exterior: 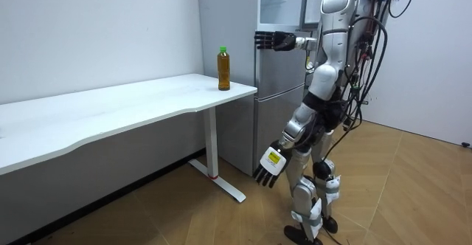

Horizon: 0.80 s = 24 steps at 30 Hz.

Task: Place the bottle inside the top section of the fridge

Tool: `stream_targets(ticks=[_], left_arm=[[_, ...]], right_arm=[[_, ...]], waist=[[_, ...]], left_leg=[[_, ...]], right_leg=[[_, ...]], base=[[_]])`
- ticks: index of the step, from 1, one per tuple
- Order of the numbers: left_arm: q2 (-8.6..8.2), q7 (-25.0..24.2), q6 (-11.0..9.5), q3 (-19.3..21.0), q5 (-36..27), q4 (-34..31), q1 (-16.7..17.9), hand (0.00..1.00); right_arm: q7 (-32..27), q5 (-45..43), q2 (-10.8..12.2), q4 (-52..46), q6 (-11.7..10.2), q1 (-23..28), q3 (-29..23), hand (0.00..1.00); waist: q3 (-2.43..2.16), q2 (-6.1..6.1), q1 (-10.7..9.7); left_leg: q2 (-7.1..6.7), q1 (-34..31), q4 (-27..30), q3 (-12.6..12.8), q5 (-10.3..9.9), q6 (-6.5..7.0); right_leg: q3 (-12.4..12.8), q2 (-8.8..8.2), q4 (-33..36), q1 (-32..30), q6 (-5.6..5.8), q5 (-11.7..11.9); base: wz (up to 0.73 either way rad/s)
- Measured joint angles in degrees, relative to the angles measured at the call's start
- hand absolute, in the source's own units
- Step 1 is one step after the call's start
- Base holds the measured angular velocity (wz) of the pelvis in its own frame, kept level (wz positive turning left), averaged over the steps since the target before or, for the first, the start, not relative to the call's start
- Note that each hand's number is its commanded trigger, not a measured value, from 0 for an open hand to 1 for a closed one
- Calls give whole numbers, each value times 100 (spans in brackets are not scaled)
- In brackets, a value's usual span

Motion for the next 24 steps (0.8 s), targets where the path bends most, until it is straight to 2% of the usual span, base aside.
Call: stream_targets(ticks=[5, 7, 14, 16, 22, 24], left_arm=[[12, 13, 14, -15, 55, -2, -47, 0], [43, 14, 20, -12, 361, -24, -118, 0], [42, 76, 155, -33, 612, -153, -127, 0], [44, 141, 200, -113, 614, -153, -127, 0], [20, 140, 216, -124, 583, -228, -114, 0], [5, 149, 216, -135, 531, -340, -77, 0]], right_arm=[[-194, -43, 45, 64, 0, -344, 259, 0], [-274, -117, 46, 252, -1, -608, 294, 0], [-641, 28, 53, 343, -2, -712, 467, 0], [-779, 53, 51, 621, -3, -815, 537, 0], [-1221, 45, 51, 1068, -3, -945, 577, 0], [-1334, 65, 54, 1218, -9, -1029, 594, 0]], waist=[[26, -34, 23], [29, -67, 10], [41, -94, 251], [42, -98, 283], [58, -131, 398], [71, -129, 433]], left_leg=[[-8, -23, 2, -64, 22, -13], [-20, -45, 23, -169, 36, -15], [-34, -50, 25, -366, 44, -27], [-54, -57, 27, -454, 50, -28], [-100, -103, 26, -592, 71, -8], [-105, -113, 27, -592, 74, -4]], right_leg=[[-55, 1, 4, 2, -4, 2], [-176, -7, 3, 40, -4, 5], [-331, -5, -4, 105, -3, 6], [-401, -16, -4, 129, -2, 6], [-297, -26, -9, 122, -1, 5], [-339, -34, -15, 117, -1, 5]], base=[[6], [27], [16], [18], [12], [0]])
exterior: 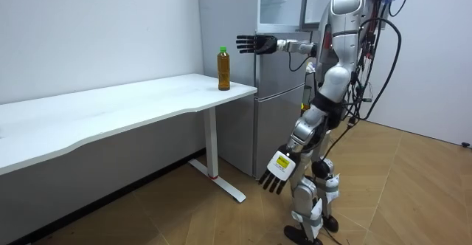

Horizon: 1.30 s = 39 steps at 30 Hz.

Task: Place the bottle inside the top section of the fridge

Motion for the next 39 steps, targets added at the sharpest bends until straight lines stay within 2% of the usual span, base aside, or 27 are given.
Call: stream_targets(ticks=[4, 6, 13, 16, 19, 22, 25, 28, 33, 36, 39], left_arm=[[-21, 1, -3, -12, -73, -230, 93, 0], [-22, 0, -3, -17, -82, -271, 162, 0], [-34, 185, -22, -138, -226, -258, 189, 0], [-25, 252, -44, -234, -243, -184, 93, 0], [-47, 341, -45, -392, -238, -94, -57, 0], [-77, 472, -43, -454, -241, 35, -226, 0], [-78, 545, -42, -491, -369, 98, -325, 0], [-82, 567, -39, -505, -567, 192, -444, 0], [-77, 558, -49, -667, -870, 269, -564, 0], [-118, 554, -61, -676, -1075, 323, -596, 0], [-117, 543, -69, -686, -1216, 413, -633, 0]], right_arm=[[-208, 81, 1, 233, -12, -156, 69, 0], [-274, 163, 1, 384, -33, -267, 148, 0], [-608, 486, 91, 1218, -137, -615, 462, 0], [-698, 684, 184, 1515, -143, -845, 486, 0], [-809, 1026, 216, 1821, -244, -1211, 540, 0], [-863, 1096, 215, 2204, -251, -1480, 548, 0], [-877, 1099, 218, 2541, -251, -1593, 550, 0], [-960, 1094, 238, 2851, -252, -1713, 558, 0], [-1145, 1070, 237, 3005, -333, -1723, 583, 0], [-1263, 1034, 237, 3336, -395, -1856, 687, 0], [-1362, 1012, 253, 3493, -403, -1915, 719, 0]], waist=[[0, 13, 36], [-12, 26, 27], [-12, 31, 56], [-39, -14, 98], [-21, 14, 104], [-11, -5, 143], [24, -67, 197], [14, -111, 260], [22, -108, 325], [64, -81, 355], [68, -75, 375]], left_leg=[[-15, -46, 4, -24, 8, 8], [-16, -65, 3, -25, 9, 7], [-24, -107, -25, -52, 50, -6], [-27, -255, -26, -52, 102, -18], [-54, -401, -21, -73, 167, -15], [-88, -506, -44, -149, 237, -7], [-99, -596, -21, -191, 257, -3], [-111, -795, 5, -245, 299, -1], [-162, -969, -19, -337, 423, 8], [-180, -998, -51, -350, 452, 21], [-196, -1062, -95, -387, 469, 28]], right_leg=[[-140, -10, -86, 27, 24, 15], [-142, -11, -88, 7, 24, 15], [-151, -11, -93, -33, 24, 15], [-246, -25, -82, -179, 22, 16], [-301, -50, -82, -303, 16, 20], [-367, -78, -72, -394, 1, 29], [-388, -83, -71, -444, -6, 33], [-504, -98, -63, -607, -23, 64], [-621, -146, -65, -788, -32, 89], [-620, -173, -59, -821, -31, 90], [-621, -176, -34, -875, -24, 94]], base=[[5], [0], [1], [0], [6], [16], [10], [11], [13], [4], [3]])
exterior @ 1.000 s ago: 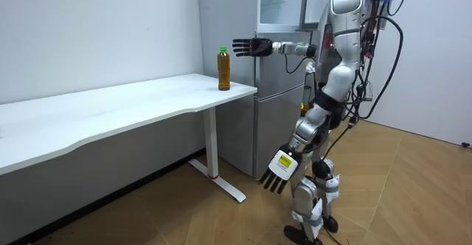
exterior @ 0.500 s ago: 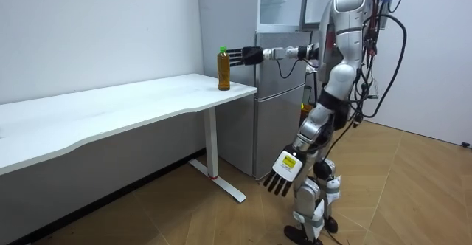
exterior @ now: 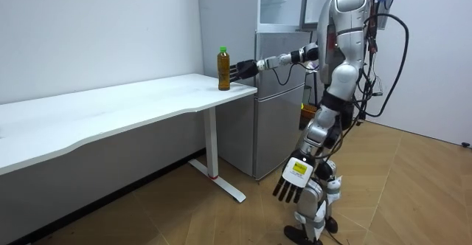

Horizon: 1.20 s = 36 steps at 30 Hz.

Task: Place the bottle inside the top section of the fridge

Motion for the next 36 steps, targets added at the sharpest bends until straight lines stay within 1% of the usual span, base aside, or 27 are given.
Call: stream_targets(ticks=[2, 4, 7, 9, 11, 13, 17, 20, 21, 23, 27, 36], left_arm=[[0, -7, -4, -69, -100, 2, -8, 0], [1, -15, -8, -88, -133, 6, -9, 0], [-6, -19, -20, -93, -136, 9, -14, 0], [-8, -20, -27, -101, -138, 9, -19, 0], [-12, -24, -41, -105, -139, 9, -38, 0], [-2, -25, -42, -208, -201, 9, -46, 0], [-2, -61, -43, -227, -278, 10, -4, 0], [-5, -65, -56, -239, -347, 44, 3, 0], [-4, -63, -73, -259, -351, 62, 2, 0], [-3, -62, -99, -285, -353, 80, -6, 0], [-1, -65, -162, -324, -352, 123, -37, 0], [-3, -71, -191, -342, -354, 351, -101, 0]], right_arm=[[-23, -77, 7, 4, -8, -32, 0, 0], [-108, -153, 17, 6, -71, -34, 10, 0], [-218, -181, 71, 6, -90, -34, 11, 0], [-253, -181, 99, 6, -103, -34, 11, 0], [-294, -180, 109, 6, -122, -36, 11, 0], [-381, -177, 152, 6, -169, -37, 13, 0], [-391, -140, 177, 28, -219, -39, 31, 0], [-392, -139, 177, 157, -353, -44, 38, 0], [-392, -138, 177, 270, -436, -83, 44, 0], [-403, -139, 175, 335, -459, -130, 56, 0], [-459, -142, 169, 352, -577, -134, 52, 0], [-697, -144, 187, 353, -591, -180, 35, 0]], waist=[[6, 8, -1], [24, 35, 1], [42, 63, -2], [45, 69, -8], [44, 72, -14], [47, 93, -11], [52, 122, -7], [50, 132, -8], [52, 138, -8], [50, 146, -16], [45, 151, -32], [43, 156, -24]], left_leg=[[-3, -36, 5, -2, 9, 5], [-7, -35, 4, -9, 10, 6], [-6, -44, 4, -24, 11, 5], [-9, -82, 4, -47, 23, -2], [-15, -128, 8, -80, 44, -5], [-20, -135, 7, -106, 58, -10], [-21, -139, 5, -129, 63, -18], [-26, -153, 6, -143, 66, -20], [-28, -169, 7, -146, 71, -20], [-39, -186, 7, -168, 82, -19], [-74, -272, 5, -264, 155, -23], [-103, -369, -8, -401, 252, -38]], right_leg=[[1, -4, 16, -38, 3, 2], [3, -8, 29, -39, 4, 2], [5, -8, 50, -56, 4, 2], [9, -8, 58, -92, 4, 2], [11, -7, 60, -144, 4, 2], [13, -6, 61, -154, 4, 1], [19, 1, 61, -154, 3, 1], [19, 2, 63, -153, 3, 1], [19, 0, 65, -153, 3, 1], [20, -2, 65, -163, 3, 1], [22, -12, 77, -245, 2, 1], [38, -14, 141, -337, -4, 3]], base=[[2], [0], [0], [5], [9], [7], [2], [0], [0], [6], [12], [8]])
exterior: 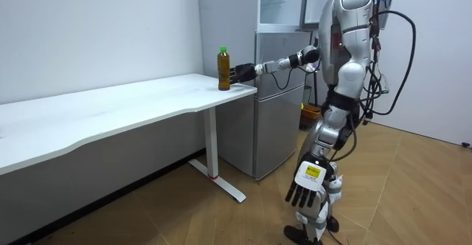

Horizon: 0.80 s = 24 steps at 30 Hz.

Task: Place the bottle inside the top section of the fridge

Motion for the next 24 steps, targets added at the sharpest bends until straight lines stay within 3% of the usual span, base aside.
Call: stream_targets(ticks=[15, 24], left_arm=[[6, -46, -24, -196, -258, 93, -7, 0], [21, -19, -34, -215, -404, 120, 5, 0]], right_arm=[[-249, 86, 27, -2, 0, -210, 49, 0], [-358, 27, 23, -1, 0, -262, 59, 0]], waist=[[-30, 23, 160], [1, -38, 226]], left_leg=[[-1, -95, 10, -32, 100, -14], [-12, -175, 9, -15, 135, -23]], right_leg=[[-12, -25, 140, -151, -5, 1], [-7, -64, 259, -279, -60, -32]], base=[[1], [-1]])
